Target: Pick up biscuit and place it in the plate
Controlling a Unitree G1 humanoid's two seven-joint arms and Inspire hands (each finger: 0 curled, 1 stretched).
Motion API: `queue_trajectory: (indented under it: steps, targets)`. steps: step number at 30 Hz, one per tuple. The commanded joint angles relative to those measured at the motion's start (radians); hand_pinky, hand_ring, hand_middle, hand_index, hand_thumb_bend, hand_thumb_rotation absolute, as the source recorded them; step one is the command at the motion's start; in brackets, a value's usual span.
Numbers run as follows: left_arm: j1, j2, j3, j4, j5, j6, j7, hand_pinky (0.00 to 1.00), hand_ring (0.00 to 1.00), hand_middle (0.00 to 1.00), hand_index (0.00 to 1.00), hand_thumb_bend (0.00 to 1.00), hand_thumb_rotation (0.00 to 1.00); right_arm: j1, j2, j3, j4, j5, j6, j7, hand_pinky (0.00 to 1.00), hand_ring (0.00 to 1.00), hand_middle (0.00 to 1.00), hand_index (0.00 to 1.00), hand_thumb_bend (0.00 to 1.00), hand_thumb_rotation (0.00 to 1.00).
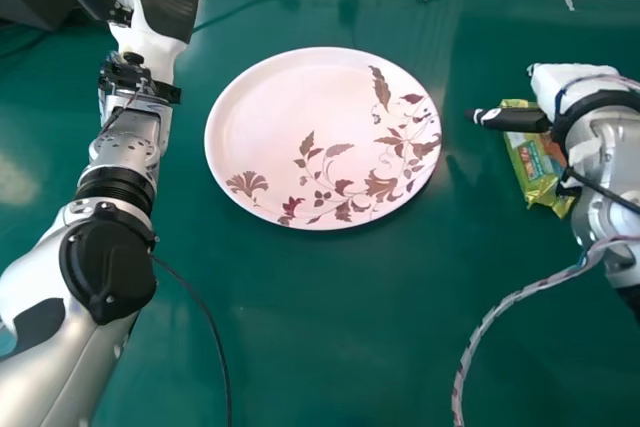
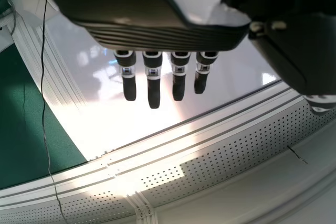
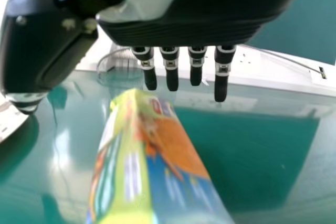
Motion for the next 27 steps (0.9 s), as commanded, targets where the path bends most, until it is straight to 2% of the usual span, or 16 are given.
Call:
queue_trajectory:
  steps: [1, 9, 14, 17, 21, 27]
  targets:
    - [-0.026, 0.007, -0.001, -0.007, -0.001, -0.003, 0.000, 0.96, 0.92, 0.99, 0.99, 1.00, 0.72, 0.023, 0.005, -0.007, -0.023, -0.020, 0.021, 0.022, 0.84, 0.94, 1.00, 1.00, 1.00, 0.77]
    - [-0.026, 0.010, 0.002, -0.007, -0.004, 0.002, -0.005, 1.00, 0.93, 0.99, 1.00, 1.00, 0.70, 0.052, 0.047, -0.018, -0.036, -0.062, 0.106, 0.024, 0.85, 0.94, 1.00, 1.00, 1.00, 0.73]
    - [-0.026, 0.009, 0.000, -0.006, -0.001, -0.006, -0.008, 0.97, 0.92, 0.99, 1.00, 1.00, 0.70, 0.073, 0.073, -0.015, -0.049, -0.102, 0.147, 0.017, 0.85, 0.95, 1.00, 1.00, 1.00, 0.72]
    - [-0.027, 0.012, 0.001, -0.004, -0.002, -0.004, -0.005, 0.98, 0.92, 0.99, 1.00, 1.00, 0.69, 0.082, 0.086, -0.018, -0.053, -0.121, 0.161, 0.018, 0.83, 0.94, 1.00, 1.00, 1.00, 0.72]
    - [-0.028, 0.010, 0.004, -0.008, -0.007, 0.003, 0.004, 0.97, 0.91, 0.99, 1.00, 1.00, 0.68, 0.093, 0.085, -0.023, -0.056, -0.143, 0.163, 0.031, 0.85, 0.95, 1.00, 1.00, 1.00, 0.79]
    - [-0.029, 0.012, 0.006, -0.006, -0.009, 0.008, 0.012, 0.97, 0.91, 0.99, 1.00, 1.00, 0.67, 0.120, 0.091, -0.039, -0.096, -0.171, 0.173, 0.058, 0.85, 0.95, 1.00, 1.00, 1.00, 0.75]
